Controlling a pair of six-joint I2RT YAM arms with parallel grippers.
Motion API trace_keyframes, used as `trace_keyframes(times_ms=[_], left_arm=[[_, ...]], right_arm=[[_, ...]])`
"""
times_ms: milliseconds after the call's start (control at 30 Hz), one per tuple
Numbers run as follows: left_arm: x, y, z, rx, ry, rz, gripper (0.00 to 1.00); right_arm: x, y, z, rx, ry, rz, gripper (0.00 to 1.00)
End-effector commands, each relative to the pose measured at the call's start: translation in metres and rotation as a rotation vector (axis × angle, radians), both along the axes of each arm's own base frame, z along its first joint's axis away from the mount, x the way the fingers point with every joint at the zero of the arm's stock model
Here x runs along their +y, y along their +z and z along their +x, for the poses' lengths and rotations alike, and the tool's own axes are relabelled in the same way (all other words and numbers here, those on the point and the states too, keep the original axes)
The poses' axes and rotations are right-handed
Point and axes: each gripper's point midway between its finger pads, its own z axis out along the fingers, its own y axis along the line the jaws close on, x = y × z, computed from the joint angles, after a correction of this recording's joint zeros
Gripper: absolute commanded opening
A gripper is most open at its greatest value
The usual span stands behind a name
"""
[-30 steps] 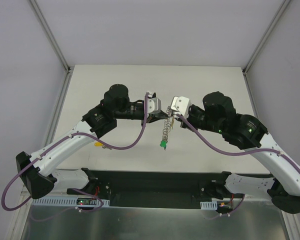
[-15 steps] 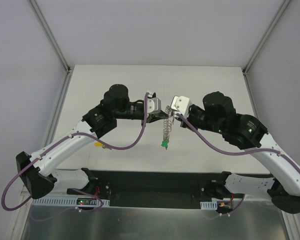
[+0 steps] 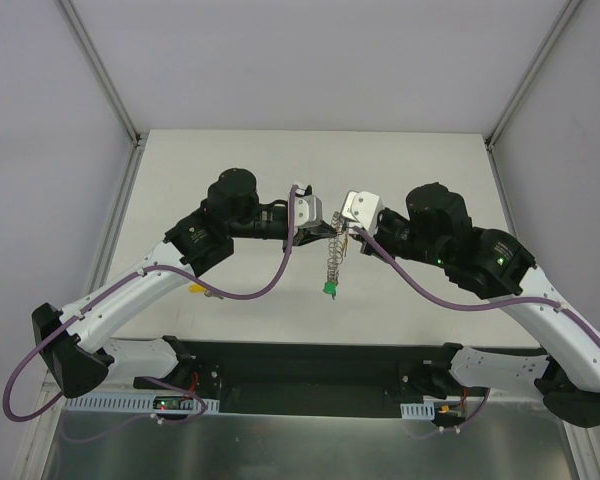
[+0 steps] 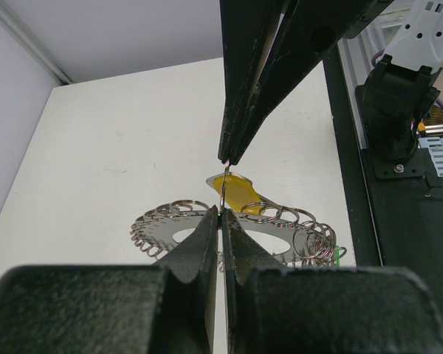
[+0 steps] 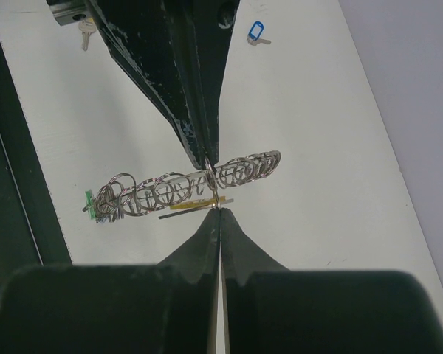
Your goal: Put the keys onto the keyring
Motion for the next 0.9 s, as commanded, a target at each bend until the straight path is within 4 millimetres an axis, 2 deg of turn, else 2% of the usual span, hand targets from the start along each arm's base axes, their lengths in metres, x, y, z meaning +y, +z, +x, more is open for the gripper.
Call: trace_keyframes(times_ms=[0, 867], left_arm=[[-0.003, 0.024, -0.008, -0.05, -0.035, -0.072, 0.0], [-0.009, 0.027, -0.013, -0.022, -0.084, -0.077, 0.0]], right_arm=[[0.002, 0.02, 0.001, -0.039, -0.005, 0.061, 0.01], [0.014, 0.016, -0.008, -0.026, 0.076, 0.057, 0.01]])
